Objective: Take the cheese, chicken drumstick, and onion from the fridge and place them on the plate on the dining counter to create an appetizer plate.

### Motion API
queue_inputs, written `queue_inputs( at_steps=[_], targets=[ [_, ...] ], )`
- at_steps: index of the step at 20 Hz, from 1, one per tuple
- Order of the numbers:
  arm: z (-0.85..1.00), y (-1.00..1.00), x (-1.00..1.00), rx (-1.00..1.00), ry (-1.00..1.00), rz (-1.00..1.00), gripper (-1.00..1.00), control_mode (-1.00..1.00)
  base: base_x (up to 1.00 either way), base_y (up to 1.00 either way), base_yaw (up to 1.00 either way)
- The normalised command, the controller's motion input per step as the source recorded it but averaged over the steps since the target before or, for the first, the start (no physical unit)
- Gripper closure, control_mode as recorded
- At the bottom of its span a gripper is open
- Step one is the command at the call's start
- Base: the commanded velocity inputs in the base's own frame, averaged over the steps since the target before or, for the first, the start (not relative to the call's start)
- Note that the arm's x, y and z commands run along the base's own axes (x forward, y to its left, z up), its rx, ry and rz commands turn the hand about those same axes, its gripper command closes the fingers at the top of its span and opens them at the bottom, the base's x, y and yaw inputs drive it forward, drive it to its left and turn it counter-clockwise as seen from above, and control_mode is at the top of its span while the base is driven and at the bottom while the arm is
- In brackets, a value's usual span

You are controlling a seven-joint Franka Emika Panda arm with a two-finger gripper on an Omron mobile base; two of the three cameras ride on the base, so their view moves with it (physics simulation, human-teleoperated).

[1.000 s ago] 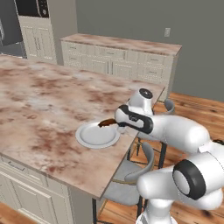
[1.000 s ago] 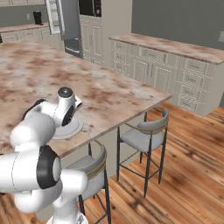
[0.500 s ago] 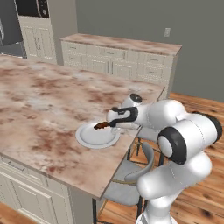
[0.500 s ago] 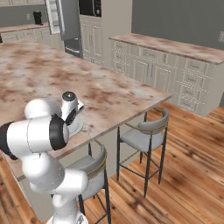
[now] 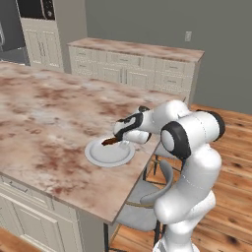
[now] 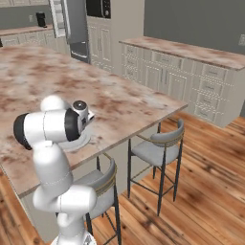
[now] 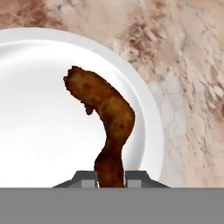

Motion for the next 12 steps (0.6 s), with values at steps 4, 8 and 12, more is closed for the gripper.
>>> queue_inputs(
  at_steps=[4,8,12],
  targets=[
    [-0.12,0.08,0.64,0.0,0.0,0.0,-1.0,-1.0,0.0,0.0,0.0],
    [-0.01,0.3,-0.12,-0.05,0.0,0.0,-1.0,-1.0,0.0,0.0,0.0],
    [0.07,0.43,-0.84,-0.1,0.0,0.0,-1.0,-1.0,0.0,0.0,0.0]
  ],
)
